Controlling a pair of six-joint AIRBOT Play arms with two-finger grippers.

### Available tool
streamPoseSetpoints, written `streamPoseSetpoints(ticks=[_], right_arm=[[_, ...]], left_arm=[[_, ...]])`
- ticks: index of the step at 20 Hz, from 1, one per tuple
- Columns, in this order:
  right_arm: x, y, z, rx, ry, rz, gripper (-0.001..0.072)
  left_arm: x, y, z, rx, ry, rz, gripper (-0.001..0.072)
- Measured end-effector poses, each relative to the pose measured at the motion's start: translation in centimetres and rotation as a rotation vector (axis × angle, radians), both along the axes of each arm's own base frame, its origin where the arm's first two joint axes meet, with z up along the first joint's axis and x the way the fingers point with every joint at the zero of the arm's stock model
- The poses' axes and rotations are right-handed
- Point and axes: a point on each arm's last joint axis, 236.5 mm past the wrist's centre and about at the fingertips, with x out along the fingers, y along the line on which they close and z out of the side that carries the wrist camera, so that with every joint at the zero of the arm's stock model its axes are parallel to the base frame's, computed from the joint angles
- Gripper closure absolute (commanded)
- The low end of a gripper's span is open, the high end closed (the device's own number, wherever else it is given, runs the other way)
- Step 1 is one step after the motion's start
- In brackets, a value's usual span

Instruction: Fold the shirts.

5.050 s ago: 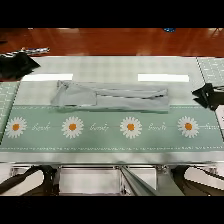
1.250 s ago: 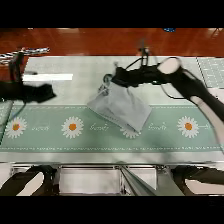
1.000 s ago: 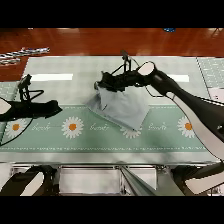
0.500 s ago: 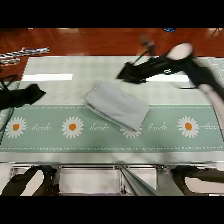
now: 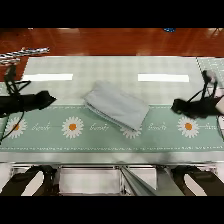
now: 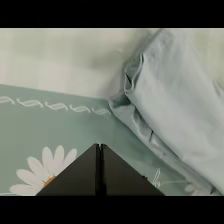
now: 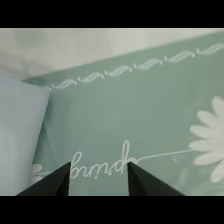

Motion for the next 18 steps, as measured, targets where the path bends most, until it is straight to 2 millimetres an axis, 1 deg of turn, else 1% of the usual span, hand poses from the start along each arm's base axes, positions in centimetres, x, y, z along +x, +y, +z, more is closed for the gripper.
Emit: streamPoseSetpoints(ticks=[2,4,6,9,13,14,16,17,18], right_arm=[[-0.9,1.3,-3.0,0.083,0.039,-0.033,0.0291],[-1.1,3.2,-5.3,0.178,0.081,-0.043,0.0291],[-1.0,5.0,-7.0,0.268,0.121,-0.044,0.0291],[-0.7,7.8,-8.8,0.408,0.173,-0.043,0.0292],[0.3,11.5,-10.1,0.566,0.204,-0.038,0.0294],[0.5,12.6,-10.4,0.592,0.22,-0.027,0.0311],[1.0,14.6,-10.8,0.621,0.242,0.005,0.0383],[1.5,15.5,-10.8,0.624,0.243,0.031,0.0503],[2.0,16.3,-10.8,0.621,0.236,0.056,0.069]], left_arm=[[-0.5,-1.3,-0.7,0.0,0.008,-0.033,0.069],[-0.7,-2.1,-1.2,0.001,0.01,-0.054,0.069],[-0.8,-2.6,-1.5,0.001,0.014,-0.067,0.069],[-0.9,-2.9,-1.8,0.002,0.016,-0.074,0.069],[-0.9,-3.1,-1.9,0.002,0.018,-0.079,0.069],[-0.9,-3.1,-1.9,0.002,0.019,-0.079,0.069],[-0.9,-3.1,-2.0,0.002,0.021,-0.079,0.0689],[-0.9,-3.1,-2.0,0.002,0.022,-0.079,0.069],[-0.9,-3.1,-2.1,0.0,0.025,-0.077,0.069]])
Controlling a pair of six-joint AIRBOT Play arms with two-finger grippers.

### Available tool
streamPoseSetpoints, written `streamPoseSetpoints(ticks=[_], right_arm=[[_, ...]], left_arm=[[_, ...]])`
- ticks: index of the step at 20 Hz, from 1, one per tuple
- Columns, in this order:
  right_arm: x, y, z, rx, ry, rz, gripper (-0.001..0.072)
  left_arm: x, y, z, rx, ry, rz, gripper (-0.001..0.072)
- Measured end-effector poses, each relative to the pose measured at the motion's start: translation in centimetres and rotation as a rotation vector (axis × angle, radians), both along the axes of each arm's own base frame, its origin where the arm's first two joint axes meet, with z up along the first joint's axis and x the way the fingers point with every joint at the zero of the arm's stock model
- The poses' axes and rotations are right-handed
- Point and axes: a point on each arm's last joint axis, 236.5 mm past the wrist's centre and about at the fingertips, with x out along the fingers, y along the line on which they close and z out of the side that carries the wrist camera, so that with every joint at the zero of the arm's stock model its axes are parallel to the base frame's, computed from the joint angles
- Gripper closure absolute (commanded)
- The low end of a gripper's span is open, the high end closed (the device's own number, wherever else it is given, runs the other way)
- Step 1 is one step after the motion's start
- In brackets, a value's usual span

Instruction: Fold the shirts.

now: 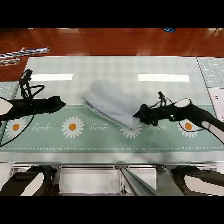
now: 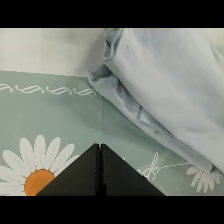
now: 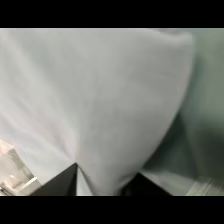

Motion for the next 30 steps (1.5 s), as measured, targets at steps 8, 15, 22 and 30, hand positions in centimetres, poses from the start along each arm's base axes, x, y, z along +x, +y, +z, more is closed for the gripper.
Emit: streamPoseSetpoints(ticks=[8,15,22,30], right_arm=[[7.8,6.1,9.8,0.061,-0.305,0.184,0.0687],[13.1,3.0,20.8,-0.106,-0.525,0.275,0.0687],[13.8,-8.8,26.4,-0.305,-0.52,0.179,0.0687],[9.2,-25.4,30.9,-0.445,-0.438,-0.172,0.0687]], left_arm=[[0.0,0.0,-0.1,-0.002,0.003,0.003,0.069],[-0.1,0.0,-0.2,-0.002,0.008,0.002,0.0689],[-0.2,-0.1,-0.2,-0.003,0.012,-0.001,0.069],[-0.2,-0.1,-0.2,-0.005,0.013,0.002,0.069]])
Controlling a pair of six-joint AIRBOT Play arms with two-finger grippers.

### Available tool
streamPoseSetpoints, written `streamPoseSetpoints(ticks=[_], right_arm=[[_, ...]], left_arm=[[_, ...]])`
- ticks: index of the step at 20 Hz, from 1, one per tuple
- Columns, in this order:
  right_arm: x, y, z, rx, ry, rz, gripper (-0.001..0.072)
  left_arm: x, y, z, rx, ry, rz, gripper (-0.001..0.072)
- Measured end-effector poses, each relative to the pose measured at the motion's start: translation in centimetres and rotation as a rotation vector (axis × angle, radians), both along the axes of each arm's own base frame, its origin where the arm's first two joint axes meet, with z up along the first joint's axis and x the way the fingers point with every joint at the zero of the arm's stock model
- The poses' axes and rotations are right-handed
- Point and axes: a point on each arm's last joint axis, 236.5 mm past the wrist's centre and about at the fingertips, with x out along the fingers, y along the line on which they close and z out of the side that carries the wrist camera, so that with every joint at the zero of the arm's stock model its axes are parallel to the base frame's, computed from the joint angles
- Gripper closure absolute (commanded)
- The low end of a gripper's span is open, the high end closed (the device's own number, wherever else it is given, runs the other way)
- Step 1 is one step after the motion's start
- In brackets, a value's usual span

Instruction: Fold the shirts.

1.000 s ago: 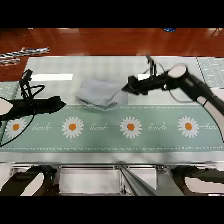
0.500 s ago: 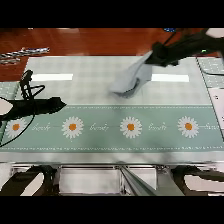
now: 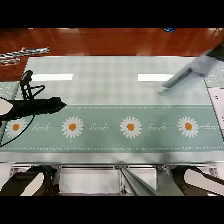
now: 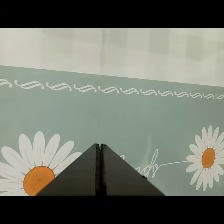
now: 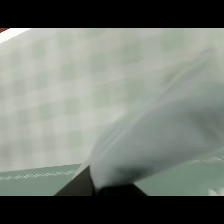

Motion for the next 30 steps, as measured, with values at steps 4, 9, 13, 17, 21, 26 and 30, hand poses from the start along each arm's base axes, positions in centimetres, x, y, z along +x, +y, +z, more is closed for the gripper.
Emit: streamPoseSetpoints(ticks=[4,9,13,17,21,26,30], right_arm=[[-5.4,-6.3,-0.8,-0.036,0.114,-0.178,0.0687],[-15.6,-11.9,-5.6,-0.096,0.374,-0.428,0.0686],[-25.9,-13.5,-11.6,-0.152,0.657,-0.628,0.0386],[-32.0,-12.0,-16.6,-0.152,0.87,-0.704,0.0304],[-30.7,-11.6,-18.2,-0.115,0.828,-0.685,0.0597],[-18.5,-11.2,-14.2,-0.022,0.377,-0.533,0.0686],[-4.9,-3.3,-7.1,0.001,-0.016,-0.184,0.0686]], left_arm=[[0.0,0.0,0.0,0.0,0.0,0.0,0.0689],[0.8,-0.2,0.5,-0.012,-0.034,0.018,0.0689],[1.1,-1.1,0.9,-0.019,-0.059,0.007,0.0689],[1.3,-1.8,1.1,-0.019,-0.081,-0.007,0.0689],[2.8,-1.3,1.5,-0.003,-0.137,0.023,0.0689],[7.5,-0.3,9.1,-0.001,-0.341,0.074,0.069],[11.3,-2.5,18.5,-0.027,-0.504,0.016,0.069]])
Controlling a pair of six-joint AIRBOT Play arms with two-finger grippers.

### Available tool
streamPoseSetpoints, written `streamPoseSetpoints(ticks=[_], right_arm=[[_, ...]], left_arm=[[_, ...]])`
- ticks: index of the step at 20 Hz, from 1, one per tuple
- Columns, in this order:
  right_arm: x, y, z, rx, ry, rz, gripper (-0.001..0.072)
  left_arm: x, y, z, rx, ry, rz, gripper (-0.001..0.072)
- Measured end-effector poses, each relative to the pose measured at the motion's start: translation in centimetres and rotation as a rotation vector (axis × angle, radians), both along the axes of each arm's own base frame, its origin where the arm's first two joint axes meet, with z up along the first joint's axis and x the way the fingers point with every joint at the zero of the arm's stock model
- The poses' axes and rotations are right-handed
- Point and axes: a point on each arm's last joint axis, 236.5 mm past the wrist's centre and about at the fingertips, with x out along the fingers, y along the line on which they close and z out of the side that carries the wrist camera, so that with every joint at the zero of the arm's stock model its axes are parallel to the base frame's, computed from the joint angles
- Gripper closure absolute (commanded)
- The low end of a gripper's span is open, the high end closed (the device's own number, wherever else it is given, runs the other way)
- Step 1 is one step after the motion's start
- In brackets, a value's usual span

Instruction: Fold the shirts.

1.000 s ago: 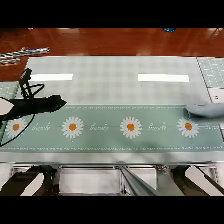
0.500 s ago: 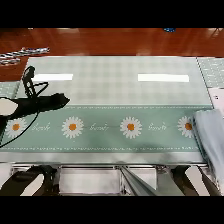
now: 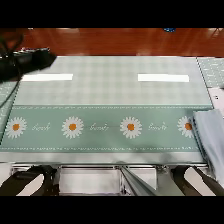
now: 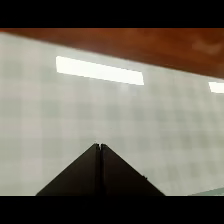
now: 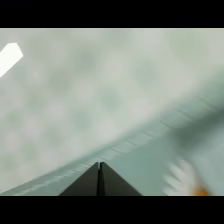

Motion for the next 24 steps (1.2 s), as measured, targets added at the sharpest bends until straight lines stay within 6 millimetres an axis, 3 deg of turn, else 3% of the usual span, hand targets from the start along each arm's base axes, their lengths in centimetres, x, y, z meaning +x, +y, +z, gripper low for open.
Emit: streamPoseSetpoints(ticks=[2,3,5,7,9,11,16,24], right_arm=[[4.2,7.2,0.6,-0.014,-0.063,0.21,0.0686],[5.4,10.9,-0.3,-0.033,-0.059,0.312,0.0686],[6.2,16.5,-3.7,-0.094,0.01,0.471,0.0687],[5.8,19.4,-8.3,-0.181,0.139,0.557,0.0686],[5.0,19.9,-11.9,-0.259,0.259,0.586,0.0686],[4.5,19.8,-13.7,-0.315,0.325,0.595,0.0686],[4.1,18.7,-15.1,-0.41,0.388,0.596,0.0686],[4.0,18.2,-15.4,-0.439,0.407,0.593,0.0686]], left_arm=[[0.6,-3.1,1.4,0.009,-0.003,-0.087,0.069],[0.5,-4.8,0.7,0.032,0.023,-0.14,0.069],[-0.2,-7.0,-3.7,0.132,0.134,-0.225,0.0689],[-1.4,-6.7,-10.5,0.258,0.323,-0.242,0.0689],[-2.5,-5.5,-15.0,0.326,0.464,-0.223,0.0689],[-3.3,-4.8,-17.4,0.357,0.544,-0.208,0.0689],[-4.0,-3.9,-19.6,0.394,0.614,-0.188,0.0689],[-4.5,-3.6,-20.3,0.41,0.645,-0.185,0.0689]])
